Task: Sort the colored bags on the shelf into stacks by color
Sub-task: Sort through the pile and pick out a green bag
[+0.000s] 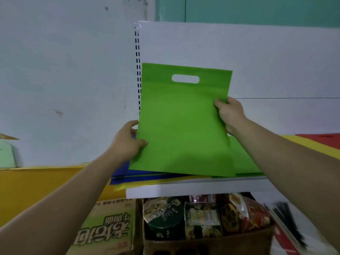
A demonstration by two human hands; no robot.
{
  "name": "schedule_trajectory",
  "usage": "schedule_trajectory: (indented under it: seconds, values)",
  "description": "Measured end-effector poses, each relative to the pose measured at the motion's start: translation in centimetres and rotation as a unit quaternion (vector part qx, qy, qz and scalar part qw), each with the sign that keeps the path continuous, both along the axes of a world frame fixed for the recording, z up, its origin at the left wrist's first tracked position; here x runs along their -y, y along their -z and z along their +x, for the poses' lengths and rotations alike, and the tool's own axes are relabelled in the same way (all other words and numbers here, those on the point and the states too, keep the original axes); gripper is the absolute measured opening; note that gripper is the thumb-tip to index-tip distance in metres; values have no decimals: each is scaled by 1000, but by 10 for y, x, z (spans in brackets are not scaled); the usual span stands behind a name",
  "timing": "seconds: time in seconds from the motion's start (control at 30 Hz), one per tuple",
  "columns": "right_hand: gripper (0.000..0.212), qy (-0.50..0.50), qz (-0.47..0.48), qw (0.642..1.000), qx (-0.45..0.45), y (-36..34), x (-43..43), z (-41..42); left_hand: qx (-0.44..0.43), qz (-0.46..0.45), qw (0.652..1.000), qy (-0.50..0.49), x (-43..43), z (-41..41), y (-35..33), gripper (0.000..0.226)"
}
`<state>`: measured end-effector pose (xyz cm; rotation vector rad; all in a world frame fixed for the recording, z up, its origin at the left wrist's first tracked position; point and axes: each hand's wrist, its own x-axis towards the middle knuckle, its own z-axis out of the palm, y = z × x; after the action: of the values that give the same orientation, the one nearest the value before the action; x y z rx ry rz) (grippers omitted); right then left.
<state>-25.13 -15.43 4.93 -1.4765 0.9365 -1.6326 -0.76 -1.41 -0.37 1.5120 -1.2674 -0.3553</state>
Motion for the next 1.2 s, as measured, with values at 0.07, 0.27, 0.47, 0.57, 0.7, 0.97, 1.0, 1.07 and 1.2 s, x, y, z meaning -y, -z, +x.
schedule_trajectory:
  seconds: [0.07,0.27,0.47,0.57,0.7,0.97,1.0,1.07,1.2]
  values:
    - [14,24,-3,1000,-10,1,-1,-14,8,-16,1000,8,2,-10,-1,59]
    - [30,200,-32,969,-144,9,12,-66,75,-24,997,8,17,-53,-2,61]
    - [30,200,-25,962,-185,14,41,-124,154,-5,988,3,44,-110,-5,51]
    - [30,176,-16,964,-200,15,58,-144,164,24,986,-6,58,-134,-3,45]
    - [23,118,17,970,-212,21,80,-160,197,60,978,-37,72,-161,0,44]
    - [52,44,42,965,-256,46,116,-169,254,137,954,-82,72,-185,11,46]
    - [56,41,50,963,-261,50,120,-168,265,153,948,-82,70,-186,12,47]
    - [58,33,57,958,-281,58,125,-166,289,182,937,-79,66,-187,15,47]
    - [40,51,41,919,-388,63,129,-165,331,210,918,-60,61,-189,14,42]
